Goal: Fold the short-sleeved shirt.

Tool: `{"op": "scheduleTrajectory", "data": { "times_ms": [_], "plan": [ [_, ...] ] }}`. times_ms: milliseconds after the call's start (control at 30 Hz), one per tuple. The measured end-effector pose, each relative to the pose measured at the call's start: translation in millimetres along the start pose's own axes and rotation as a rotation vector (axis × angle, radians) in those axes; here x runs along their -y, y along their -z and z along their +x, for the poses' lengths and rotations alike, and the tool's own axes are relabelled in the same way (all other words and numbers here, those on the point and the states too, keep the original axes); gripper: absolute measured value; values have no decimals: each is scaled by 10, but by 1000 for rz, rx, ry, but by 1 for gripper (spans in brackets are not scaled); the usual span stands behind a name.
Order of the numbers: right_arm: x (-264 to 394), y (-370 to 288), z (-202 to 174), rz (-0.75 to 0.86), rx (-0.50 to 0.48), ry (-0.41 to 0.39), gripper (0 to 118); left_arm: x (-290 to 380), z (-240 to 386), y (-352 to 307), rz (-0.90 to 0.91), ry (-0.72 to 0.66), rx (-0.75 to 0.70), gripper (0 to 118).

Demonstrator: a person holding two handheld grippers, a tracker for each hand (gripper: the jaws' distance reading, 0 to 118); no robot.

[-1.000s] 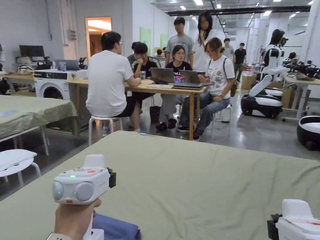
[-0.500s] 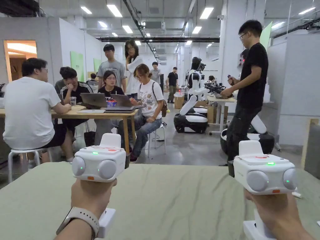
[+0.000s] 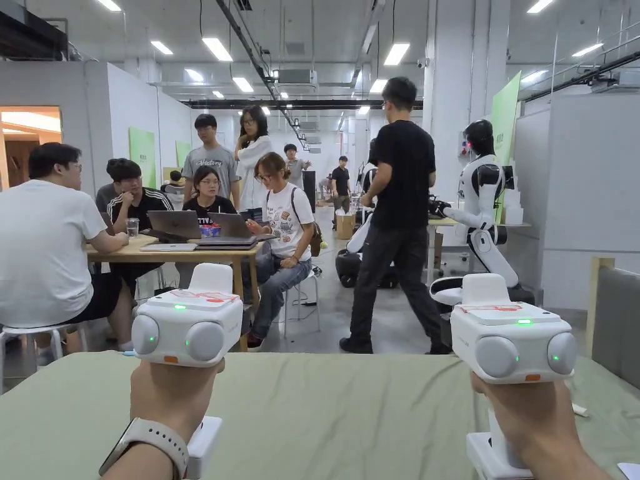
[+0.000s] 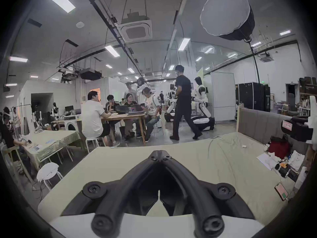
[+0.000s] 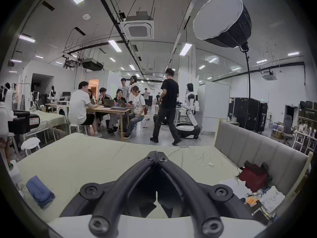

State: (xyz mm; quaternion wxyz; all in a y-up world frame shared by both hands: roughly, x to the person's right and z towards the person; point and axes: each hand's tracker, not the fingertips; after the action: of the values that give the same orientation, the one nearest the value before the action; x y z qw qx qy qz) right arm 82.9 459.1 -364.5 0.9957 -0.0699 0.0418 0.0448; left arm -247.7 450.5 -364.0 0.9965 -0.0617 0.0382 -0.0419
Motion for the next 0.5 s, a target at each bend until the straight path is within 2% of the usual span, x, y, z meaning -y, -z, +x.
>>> {"op": "scheduleTrajectory", "data": {
  "times_ms": [67,100,167,200,233,267,300,400,433,500],
  "plan": [
    [4,-6,-23,-2,-4,1,0,19,-31,-27,-2,-11,-14,0],
    [8,15,-29,3,-6,-3,1,35,-68,-37,6,-14,-26,11],
    [3,18,-45,6,-1,-8,11,51,-138,-39,13,-22,-24,38],
    [-1,22,-41,4,-5,-8,19,55,-144,-50,16,-31,-15,48],
    [-3,-3,-47,3,-8,-6,26,61,-153,-45,15,-30,-15,52],
    [-5,-10,-50,5,-8,-2,40,66,-159,-34,14,-28,-22,56],
    [-13,-4,-55,5,-5,-1,65,74,-174,-28,16,-25,-27,70],
    [-12,22,-51,-3,-12,13,113,51,-169,-102,26,-26,-19,113],
    [-9,24,-52,-5,-15,16,118,56,-172,-100,27,-22,-13,118],
    [6,19,-59,4,-25,9,118,73,-146,-73,37,-5,-20,118]
  ]
}}
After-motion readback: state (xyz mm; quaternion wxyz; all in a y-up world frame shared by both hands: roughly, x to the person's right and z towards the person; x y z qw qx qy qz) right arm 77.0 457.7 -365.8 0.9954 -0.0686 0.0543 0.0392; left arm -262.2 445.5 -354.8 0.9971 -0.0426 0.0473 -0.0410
